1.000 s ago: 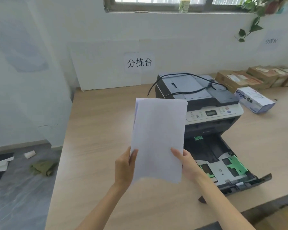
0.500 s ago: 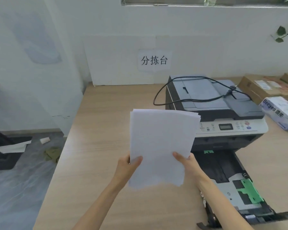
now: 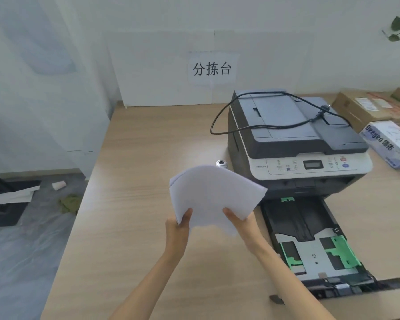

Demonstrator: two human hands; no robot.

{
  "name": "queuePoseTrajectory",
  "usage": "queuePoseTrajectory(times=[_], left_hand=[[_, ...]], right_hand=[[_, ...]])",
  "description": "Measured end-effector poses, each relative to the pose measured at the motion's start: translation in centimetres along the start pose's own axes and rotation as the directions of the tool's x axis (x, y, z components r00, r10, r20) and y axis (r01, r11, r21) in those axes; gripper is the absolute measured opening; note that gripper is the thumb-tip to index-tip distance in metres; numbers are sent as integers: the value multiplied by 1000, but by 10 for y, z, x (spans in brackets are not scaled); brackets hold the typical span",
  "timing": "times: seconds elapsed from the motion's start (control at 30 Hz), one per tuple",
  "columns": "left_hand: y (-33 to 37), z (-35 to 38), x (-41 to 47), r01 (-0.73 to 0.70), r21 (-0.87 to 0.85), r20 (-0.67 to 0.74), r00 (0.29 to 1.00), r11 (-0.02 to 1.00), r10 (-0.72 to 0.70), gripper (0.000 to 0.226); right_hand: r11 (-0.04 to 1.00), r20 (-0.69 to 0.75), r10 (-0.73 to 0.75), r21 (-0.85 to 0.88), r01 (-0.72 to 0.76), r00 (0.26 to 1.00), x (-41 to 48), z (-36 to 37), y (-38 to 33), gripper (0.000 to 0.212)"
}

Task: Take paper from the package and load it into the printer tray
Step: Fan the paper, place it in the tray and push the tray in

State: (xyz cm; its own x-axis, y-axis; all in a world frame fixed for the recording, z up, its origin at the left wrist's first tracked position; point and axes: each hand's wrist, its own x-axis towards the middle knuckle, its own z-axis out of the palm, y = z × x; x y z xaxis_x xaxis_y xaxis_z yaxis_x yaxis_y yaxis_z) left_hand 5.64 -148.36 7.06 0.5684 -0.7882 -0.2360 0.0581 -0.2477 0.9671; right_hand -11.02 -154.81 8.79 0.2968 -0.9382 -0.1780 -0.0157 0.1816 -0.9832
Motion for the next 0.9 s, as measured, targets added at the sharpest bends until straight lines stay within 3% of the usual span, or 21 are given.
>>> queuePoseTrajectory(times=[0.13,0.3,0.43,0.6,0.9], left_hand=[[-28,10,1,51,31,-9,999,998,-51,36],[-58,18,-19,133,-37,-20,991,990,-134,15],[-63,21,-20,213,-54,-41,976,976,-215,20],[-70,21,-17,177,-72,7,984,982,-177,4],[-76,20,-14,185,-39,17,983,982,-185,6]], right_hand=[[997,-68,59,45,-56,996,-5,-2,26,25],[988,-77,147,58,-143,986,-18,-11,67,23],[983,-80,180,55,-176,980,-15,-19,74,21],[983,-58,183,33,-181,981,-9,-30,87,25],[971,-24,238,39,-236,971,-1,-41,104,26]])
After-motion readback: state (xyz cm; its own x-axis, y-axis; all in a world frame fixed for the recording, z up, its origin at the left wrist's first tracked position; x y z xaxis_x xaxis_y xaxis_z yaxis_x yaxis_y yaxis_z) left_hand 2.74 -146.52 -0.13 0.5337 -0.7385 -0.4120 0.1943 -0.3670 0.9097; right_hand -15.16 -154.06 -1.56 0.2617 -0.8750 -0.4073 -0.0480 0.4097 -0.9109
